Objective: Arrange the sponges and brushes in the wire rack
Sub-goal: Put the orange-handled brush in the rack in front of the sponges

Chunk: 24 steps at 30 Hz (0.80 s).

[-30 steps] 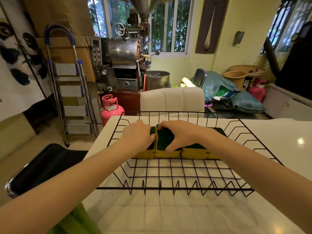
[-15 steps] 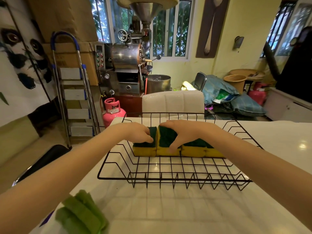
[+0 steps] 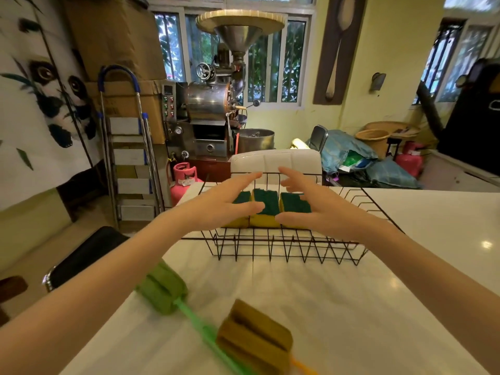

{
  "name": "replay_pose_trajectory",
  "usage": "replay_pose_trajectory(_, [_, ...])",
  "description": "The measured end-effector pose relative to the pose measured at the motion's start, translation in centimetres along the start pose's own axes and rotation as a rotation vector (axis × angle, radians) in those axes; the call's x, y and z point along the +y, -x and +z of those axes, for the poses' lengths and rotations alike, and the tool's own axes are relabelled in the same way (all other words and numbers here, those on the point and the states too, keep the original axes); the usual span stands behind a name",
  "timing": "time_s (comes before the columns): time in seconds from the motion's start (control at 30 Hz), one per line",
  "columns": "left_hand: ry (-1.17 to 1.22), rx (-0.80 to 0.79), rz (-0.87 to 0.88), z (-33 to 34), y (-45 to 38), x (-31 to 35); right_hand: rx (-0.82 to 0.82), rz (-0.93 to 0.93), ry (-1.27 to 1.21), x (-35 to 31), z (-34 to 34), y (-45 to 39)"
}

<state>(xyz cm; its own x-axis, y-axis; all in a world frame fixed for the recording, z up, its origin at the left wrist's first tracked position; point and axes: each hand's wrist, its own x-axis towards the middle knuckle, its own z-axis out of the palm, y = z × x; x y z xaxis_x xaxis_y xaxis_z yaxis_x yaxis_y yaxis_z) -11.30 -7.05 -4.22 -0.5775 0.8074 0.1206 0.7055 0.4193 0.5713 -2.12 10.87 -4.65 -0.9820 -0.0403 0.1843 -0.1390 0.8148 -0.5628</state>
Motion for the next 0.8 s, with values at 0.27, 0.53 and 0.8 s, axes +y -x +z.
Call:
replay_pose_trajectory(0.27, [-0.07,0.027,0.176,4.7,6.1,1.6,-0.073,0.015,0.073,0.3,2.8,9.2])
replay_pose_trajectory(0.53, [-0.136,-0.253,0.131,7.4,8.8,2.9,-0.273,0.092,0.112,-0.1,4.0,14.2])
replay_pose_trajectory(0.8, [-0.232,-0.398,0.079,8.8,9.3,2.9,-0.389,0.131,0.193,-0.4,5.1,16.1])
